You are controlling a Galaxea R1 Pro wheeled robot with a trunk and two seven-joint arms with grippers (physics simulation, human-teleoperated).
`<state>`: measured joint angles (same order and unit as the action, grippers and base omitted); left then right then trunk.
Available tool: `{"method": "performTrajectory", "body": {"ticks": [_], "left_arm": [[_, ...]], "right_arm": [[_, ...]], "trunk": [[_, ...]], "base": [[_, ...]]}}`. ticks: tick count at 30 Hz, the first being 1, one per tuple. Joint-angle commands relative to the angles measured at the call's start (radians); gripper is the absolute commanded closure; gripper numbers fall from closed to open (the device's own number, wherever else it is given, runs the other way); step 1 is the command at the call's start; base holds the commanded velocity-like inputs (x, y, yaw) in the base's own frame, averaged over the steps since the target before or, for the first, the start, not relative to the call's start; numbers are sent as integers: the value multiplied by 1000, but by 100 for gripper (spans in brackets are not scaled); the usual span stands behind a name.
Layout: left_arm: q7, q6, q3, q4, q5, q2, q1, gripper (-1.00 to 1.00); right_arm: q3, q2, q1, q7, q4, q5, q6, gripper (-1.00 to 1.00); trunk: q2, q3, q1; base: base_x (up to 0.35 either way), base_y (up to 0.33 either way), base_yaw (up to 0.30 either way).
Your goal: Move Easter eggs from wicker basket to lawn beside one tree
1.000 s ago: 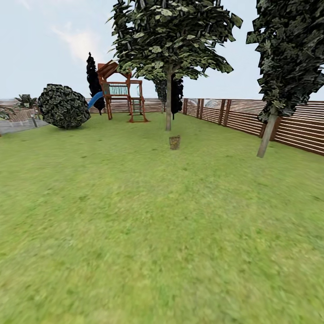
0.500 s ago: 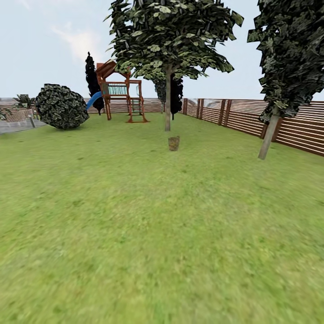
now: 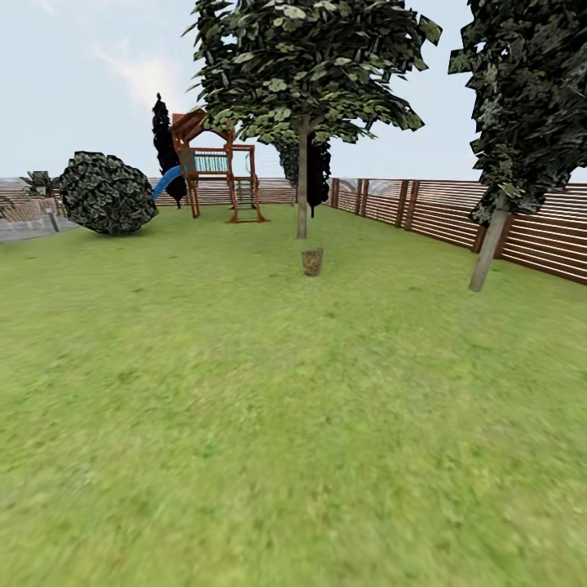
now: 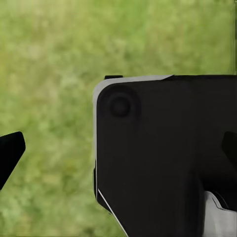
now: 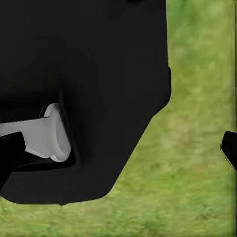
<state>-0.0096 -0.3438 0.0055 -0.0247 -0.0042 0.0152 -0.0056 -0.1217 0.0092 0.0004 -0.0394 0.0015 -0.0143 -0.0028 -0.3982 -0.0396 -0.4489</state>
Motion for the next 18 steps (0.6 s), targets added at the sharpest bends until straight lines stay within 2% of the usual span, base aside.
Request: {"method": "performTrajectory", "body": {"ticks": [1,18], "left_arm": [[-1,-3,1,1,0,0,-1,-100],[-1,-3,2,1,1,1,-1,-100]], "right_arm": [[-7,0,0,-4,0,-1,0,-100],[-5,1,0,-4,3,6,0,-100]], "trunk": [[-2,-2,-1],[-2,-2,-1]], "base": [[292,-184,0],[297,-164,3]]}}
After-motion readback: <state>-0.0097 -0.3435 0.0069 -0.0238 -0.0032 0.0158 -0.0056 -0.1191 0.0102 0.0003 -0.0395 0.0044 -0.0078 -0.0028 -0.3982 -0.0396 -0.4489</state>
